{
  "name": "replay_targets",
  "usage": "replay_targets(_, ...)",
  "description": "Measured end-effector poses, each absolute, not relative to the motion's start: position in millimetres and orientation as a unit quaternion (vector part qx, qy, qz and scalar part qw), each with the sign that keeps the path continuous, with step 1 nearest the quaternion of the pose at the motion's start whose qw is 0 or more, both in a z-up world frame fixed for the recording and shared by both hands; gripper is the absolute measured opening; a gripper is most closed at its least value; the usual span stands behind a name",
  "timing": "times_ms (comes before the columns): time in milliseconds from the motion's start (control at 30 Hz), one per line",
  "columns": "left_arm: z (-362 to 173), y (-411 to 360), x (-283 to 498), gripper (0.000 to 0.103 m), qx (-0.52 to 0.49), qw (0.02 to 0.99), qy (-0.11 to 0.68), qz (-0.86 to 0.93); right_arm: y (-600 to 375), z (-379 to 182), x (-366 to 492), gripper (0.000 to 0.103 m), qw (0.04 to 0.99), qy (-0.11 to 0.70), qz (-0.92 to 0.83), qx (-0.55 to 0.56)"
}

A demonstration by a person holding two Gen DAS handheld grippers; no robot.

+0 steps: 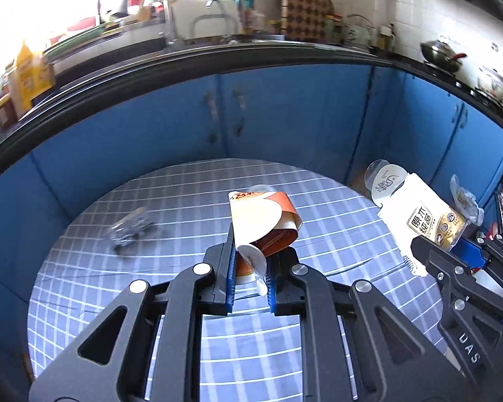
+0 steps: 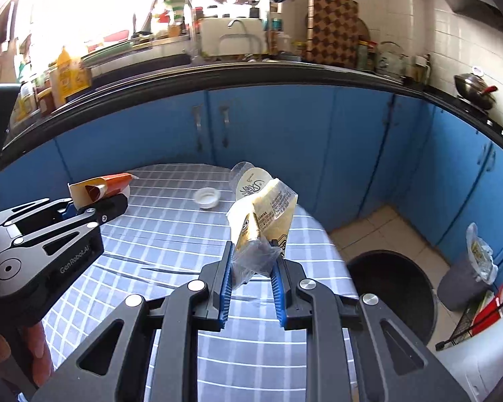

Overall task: Collect trash
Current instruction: 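Lift and carry the paper cup and carton in both tools over the black bin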

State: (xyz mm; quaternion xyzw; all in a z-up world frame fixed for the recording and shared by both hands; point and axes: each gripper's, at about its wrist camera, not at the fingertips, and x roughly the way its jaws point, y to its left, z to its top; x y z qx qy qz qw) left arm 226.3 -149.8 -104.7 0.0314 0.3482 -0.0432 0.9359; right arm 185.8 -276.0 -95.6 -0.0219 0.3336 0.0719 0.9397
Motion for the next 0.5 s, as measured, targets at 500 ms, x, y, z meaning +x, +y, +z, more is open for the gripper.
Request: replay_targets(500,-127.4,-250.7,251.0,0.015,0.089,0.927,0.357,-0.069,-355.5,-115.1,195.5,0.020,0.939,0.343,0.012,0.007)
